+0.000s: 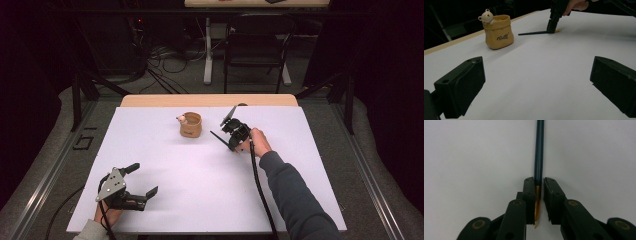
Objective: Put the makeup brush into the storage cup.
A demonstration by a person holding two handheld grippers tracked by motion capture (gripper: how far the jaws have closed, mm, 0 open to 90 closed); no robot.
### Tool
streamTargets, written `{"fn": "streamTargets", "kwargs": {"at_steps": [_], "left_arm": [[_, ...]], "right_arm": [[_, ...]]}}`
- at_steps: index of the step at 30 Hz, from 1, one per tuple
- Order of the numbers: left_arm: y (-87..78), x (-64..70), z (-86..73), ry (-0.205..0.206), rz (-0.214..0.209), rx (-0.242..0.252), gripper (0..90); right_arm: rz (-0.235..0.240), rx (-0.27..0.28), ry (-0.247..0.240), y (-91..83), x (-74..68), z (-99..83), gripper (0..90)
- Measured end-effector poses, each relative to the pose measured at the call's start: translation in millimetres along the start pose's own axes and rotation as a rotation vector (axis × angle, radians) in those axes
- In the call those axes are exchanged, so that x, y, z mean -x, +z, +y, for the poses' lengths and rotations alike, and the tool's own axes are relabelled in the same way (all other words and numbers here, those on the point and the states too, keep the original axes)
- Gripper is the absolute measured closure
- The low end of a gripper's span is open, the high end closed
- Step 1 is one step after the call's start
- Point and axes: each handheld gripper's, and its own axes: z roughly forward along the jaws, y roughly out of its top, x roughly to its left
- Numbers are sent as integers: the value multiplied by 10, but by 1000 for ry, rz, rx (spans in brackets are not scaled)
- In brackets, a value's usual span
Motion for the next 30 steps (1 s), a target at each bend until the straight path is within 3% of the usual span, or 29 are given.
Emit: {"fn": "streamTargets", "kwargs": {"at_steps": [5, 8, 9, 11, 13, 16, 17, 18, 19, 22, 23, 24, 25, 26, 27, 28, 29, 30], "left_arm": [[1, 3, 0, -1, 4, 3, 0], [-3, 4, 0, 1, 4, 3, 1], [-5, 3, 0, 0, 5, 4, 1], [-6, 3, -1, -3, 5, 4, 1], [-4, 2, -1, -3, 5, 4, 0], [-2, 0, -1, 0, 6, 4, 1], [-1, 2, -1, -2, 6, 3, 0], [-1, 1, -1, -1, 6, 3, 0], [1, 2, -1, 0, 8, 3, 0], [3, 5, 0, 0, 7, 3, 1], [4, 7, 1, -2, 7, 3, 0], [5, 8, 1, -2, 7, 3, 1], [6, 8, 1, -2, 6, 3, 1], [7, 8, 1, -2, 6, 2, 1], [7, 9, 1, -2, 5, 2, 1], [7, 9, 1, -2, 5, 3, 1], [6, 10, 1, -2, 6, 5, 0], [5, 9, 1, -3, 6, 5, 1]], "right_arm": [[5, -30, 27, -2, 14, 22, 813], [17, 54, 65, 62, 5, 8, 839], [16, 50, 62, 60, 6, 11, 839], [7, -24, 34, 4, 29, 29, 840], [13, -43, 41, -19, 42, 27, 841], [27, -28, 67, -26, 48, 10, 841], [54, 129, 100, 52, 49, -37, 841], [54, 129, 100, 52, 49, -37, 841], [47, -52, 75, -106, 79, -5, 841], [51, -10, 90, -104, 63, -29, 841], [56, 36, 94, -115, 46, -49, 842], [51, -1, 78, -159, 51, -41, 841], [51, -1, 78, -159, 51, -41, 841], [57, 22, 79, -164, 45, -51, 841], [72, 119, 100, -117, 20, -78, 842], [63, 29, 67, -191, 32, -66, 841], [77, 146, 82, -115, 13, -98, 842], [76, 152, 55, -133, 7, -115, 842]]}}
